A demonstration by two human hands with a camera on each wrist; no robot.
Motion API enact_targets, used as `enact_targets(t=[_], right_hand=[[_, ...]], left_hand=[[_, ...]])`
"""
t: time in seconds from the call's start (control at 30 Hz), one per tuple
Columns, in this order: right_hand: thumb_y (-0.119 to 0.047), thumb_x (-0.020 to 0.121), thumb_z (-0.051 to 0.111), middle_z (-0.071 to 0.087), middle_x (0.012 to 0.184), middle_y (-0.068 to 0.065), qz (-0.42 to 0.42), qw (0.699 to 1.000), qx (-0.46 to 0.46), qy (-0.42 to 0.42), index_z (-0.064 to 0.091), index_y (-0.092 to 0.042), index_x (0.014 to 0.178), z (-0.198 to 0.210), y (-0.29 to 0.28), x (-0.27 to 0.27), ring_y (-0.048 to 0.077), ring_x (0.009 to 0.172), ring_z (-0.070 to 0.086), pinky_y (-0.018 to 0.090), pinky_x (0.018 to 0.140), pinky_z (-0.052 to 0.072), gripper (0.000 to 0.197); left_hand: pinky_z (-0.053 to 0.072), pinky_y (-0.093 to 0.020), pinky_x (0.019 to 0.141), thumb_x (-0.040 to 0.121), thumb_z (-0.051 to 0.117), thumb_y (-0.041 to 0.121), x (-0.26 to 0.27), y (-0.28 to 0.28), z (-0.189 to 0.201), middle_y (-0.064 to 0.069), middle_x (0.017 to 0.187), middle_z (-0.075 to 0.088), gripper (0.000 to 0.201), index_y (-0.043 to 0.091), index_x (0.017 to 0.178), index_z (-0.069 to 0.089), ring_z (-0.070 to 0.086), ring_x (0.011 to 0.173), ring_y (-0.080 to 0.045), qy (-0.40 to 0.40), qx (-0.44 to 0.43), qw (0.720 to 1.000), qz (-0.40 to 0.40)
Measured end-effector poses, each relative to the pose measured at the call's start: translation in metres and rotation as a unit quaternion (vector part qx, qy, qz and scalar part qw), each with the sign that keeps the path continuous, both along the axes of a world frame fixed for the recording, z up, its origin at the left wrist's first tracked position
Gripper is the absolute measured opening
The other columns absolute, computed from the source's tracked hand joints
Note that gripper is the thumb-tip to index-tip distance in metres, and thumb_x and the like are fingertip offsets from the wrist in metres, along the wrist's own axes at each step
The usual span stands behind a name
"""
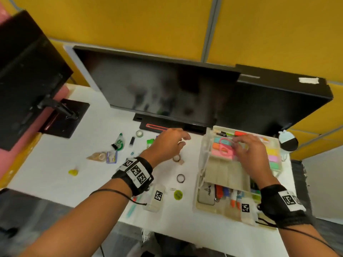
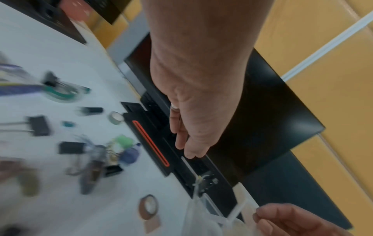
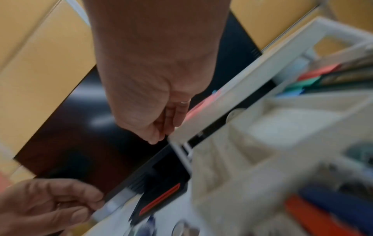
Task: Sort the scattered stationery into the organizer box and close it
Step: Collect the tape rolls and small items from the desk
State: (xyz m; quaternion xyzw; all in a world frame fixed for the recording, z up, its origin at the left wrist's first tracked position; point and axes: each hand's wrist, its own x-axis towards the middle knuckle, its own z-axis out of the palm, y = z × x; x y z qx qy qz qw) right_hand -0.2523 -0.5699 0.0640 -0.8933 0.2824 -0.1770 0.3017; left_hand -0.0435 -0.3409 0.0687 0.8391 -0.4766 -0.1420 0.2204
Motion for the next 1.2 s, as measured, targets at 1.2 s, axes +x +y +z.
enact_targets(t=[1.2], right_hand=[[-0.015, 0.098, 0.068, 0.050, 0.111, -0.017, 0.383, 0.903, -0.002, 0.193, 0.067, -0.024, 0.119, -0.117, 0.257, 0.106, -0.001, 0.097, 0.054, 0.008, 0.085, 0.041, 0.023]], left_hand=[[0.055, -0.037, 0.082, 0.085, 0.067, 0.007, 0.050, 0.323, -0.139, 0.004, 0.101, 0.068, 0.026, 0.021, 0.106, 0.073, 0.059, 0.084, -0.012, 0.156, 0.015, 0.953, 0.258]])
